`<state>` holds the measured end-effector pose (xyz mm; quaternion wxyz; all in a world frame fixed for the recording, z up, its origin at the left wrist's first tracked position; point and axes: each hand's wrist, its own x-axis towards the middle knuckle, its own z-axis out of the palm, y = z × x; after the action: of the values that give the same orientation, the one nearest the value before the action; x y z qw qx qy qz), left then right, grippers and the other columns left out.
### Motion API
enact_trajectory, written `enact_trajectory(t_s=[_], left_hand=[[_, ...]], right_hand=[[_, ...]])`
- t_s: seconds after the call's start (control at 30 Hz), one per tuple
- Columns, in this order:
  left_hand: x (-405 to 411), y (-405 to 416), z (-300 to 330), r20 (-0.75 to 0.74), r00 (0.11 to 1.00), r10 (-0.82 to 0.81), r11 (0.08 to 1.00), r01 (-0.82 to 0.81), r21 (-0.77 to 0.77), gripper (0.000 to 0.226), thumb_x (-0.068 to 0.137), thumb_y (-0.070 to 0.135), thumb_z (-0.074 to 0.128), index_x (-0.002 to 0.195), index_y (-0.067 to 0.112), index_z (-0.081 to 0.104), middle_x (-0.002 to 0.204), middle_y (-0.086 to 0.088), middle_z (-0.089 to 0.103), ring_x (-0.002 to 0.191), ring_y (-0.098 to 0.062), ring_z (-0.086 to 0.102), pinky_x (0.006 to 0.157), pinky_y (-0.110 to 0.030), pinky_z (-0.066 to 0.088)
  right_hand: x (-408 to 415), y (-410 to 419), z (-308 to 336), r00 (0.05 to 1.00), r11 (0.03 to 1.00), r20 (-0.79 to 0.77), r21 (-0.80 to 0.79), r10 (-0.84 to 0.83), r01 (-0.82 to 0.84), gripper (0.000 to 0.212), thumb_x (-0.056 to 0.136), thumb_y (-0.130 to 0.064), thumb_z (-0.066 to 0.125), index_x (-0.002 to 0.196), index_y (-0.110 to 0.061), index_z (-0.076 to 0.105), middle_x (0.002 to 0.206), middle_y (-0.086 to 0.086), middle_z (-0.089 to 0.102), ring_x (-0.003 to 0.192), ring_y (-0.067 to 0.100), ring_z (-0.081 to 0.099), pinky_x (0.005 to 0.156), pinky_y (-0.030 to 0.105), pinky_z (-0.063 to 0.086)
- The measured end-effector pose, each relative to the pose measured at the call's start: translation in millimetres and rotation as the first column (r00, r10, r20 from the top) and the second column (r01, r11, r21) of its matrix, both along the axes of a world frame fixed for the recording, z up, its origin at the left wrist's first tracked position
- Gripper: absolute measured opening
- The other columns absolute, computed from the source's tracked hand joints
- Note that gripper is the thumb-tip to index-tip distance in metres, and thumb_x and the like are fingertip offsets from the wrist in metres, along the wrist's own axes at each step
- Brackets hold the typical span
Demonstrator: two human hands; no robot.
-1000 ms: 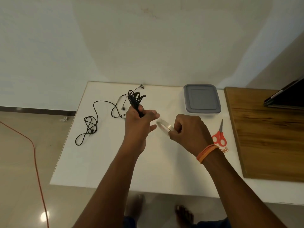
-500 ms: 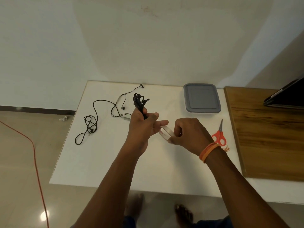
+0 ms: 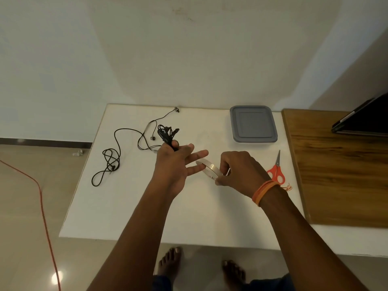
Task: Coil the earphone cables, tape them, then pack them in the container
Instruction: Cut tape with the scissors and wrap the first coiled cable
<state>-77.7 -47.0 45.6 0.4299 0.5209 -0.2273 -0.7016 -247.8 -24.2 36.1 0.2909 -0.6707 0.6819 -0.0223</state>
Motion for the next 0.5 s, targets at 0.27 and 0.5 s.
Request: enact_trajectory(t_s=[0.27,0.5], left_hand=[[-13.3,5.8,-0.5,0.128,0.991,-0.038,0.996,0.048,-0.071,0.025,0.097,0.0,0.053,0.097,0.016,0.034,0.085,-0.011,0.052,0.087,-0.038,0.074,0.084,-0.06,0.056],[-14.6,6.2,3.2,0.076,0.993,-0.087,0.991,0.094,-0.095,0.026,0.098,0.002,0.053,0.097,0.018,0.033,0.084,-0.007,0.048,0.091,-0.037,0.073,0.086,-0.059,0.054]], right_hand=[[-29.5,4.9,3.5,0.965,0.981,0.178,0.006,-0.194,0.196,0.031,0.071,-0.038,0.082,0.087,-0.018,0.065,0.086,-0.002,0.065,0.077,0.015,0.062,0.072,0.028,0.052],[-95.7,33.6,-24.8,0.772,0.777,-0.185,0.055,-0.609,0.626,0.04,0.084,-0.039,0.069,0.101,-0.003,0.064,0.085,0.012,0.063,0.077,0.03,0.062,0.074,0.039,0.057]])
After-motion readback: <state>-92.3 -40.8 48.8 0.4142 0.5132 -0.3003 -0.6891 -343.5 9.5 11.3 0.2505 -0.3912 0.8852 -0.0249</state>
